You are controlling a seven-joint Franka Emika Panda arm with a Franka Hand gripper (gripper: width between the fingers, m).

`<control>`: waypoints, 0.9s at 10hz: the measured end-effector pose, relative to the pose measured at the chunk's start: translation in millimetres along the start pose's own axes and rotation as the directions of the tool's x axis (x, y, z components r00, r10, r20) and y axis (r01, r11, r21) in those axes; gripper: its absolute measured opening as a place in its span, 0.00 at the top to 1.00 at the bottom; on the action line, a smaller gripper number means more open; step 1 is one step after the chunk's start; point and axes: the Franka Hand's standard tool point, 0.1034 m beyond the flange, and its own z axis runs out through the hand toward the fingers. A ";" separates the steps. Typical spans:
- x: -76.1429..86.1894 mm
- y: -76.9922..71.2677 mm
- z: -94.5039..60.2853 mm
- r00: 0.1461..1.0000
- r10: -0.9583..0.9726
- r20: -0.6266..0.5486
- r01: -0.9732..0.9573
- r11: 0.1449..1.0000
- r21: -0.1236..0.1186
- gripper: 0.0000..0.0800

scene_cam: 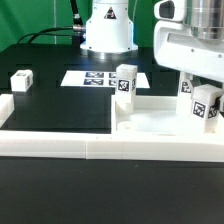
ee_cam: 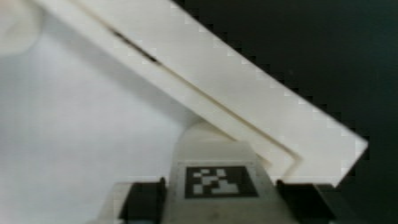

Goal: Assemble square table

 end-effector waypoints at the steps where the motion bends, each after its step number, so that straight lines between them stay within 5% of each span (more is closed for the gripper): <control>1: -0.8 -0.1 0.3 0.993 0.114 0.000 -0.114 0.993 0.000 0.63; 5: -2.5 -5.9 0.5 0.799 0.601 0.012 -0.602 0.798 0.032 0.63; 7: -1.3 -5.8 0.2 0.711 0.703 0.012 -0.703 0.710 0.035 0.63; 9: 0.6 -4.8 0.2 0.717 0.697 0.006 -0.697 0.716 0.036 0.63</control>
Offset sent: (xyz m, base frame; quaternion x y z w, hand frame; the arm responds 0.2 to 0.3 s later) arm 0.0013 0.0002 -0.0022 0.0185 0.0173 0.3370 0.9412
